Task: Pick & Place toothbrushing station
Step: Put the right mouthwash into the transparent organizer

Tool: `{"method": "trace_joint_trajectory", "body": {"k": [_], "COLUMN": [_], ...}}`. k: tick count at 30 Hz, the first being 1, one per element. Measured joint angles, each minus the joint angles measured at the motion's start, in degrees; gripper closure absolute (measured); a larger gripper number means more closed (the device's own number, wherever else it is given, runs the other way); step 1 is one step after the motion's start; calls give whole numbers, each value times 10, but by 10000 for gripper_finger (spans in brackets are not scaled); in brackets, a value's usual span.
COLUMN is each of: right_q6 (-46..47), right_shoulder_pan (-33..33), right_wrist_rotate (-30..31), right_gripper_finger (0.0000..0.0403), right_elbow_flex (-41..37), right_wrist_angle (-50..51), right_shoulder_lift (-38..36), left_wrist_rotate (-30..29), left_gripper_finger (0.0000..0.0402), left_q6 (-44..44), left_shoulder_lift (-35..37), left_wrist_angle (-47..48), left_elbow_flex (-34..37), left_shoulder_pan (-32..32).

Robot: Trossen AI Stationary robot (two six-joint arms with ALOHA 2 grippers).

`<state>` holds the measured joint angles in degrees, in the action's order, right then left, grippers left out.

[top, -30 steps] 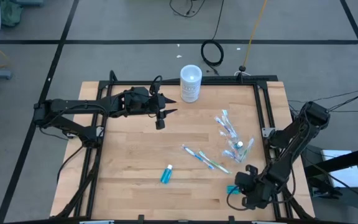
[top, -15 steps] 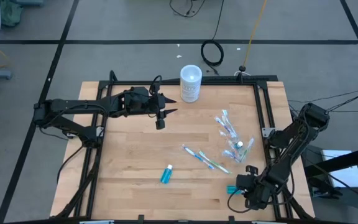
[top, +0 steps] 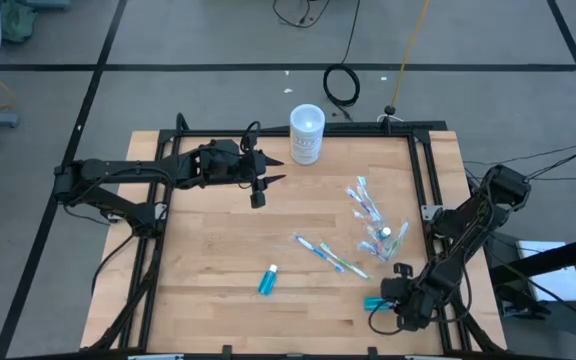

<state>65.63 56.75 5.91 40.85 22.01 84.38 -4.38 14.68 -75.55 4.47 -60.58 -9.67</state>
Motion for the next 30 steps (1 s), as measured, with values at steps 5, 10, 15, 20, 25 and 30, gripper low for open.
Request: {"method": "trace_joint_trajectory", "body": {"k": [5,10,15,20,25,30], "right_q6": [-89,-118,-146,-213,-296,-390], "right_shoulder_pan": [0,0,0,-6,-31,-60], "right_wrist_rotate": [0,0,0,28,93,159], "right_gripper_finger": [285,317,317,312,316,316], "right_elbow_flex": [-4,-5,-4,21,77,149], "right_wrist_angle": [1,0,-2,37,131,252], "right_shoulder_lift": [0,0,1,5,3,3], "left_wrist_rotate": [0,0,0,0,0,0], "left_gripper_finger": [249,249,249,249,249,249], "left_q6": [-1,0,0,0,0,0], "left_shoulder_lift": [0,0,0,0,0,0], "left_wrist_angle": [0,0,0,0,0,0], "left_elbow_flex": [0,0,0,0,0,0], "left_shoulder_pan": [0,0,0,0,0,0]}}
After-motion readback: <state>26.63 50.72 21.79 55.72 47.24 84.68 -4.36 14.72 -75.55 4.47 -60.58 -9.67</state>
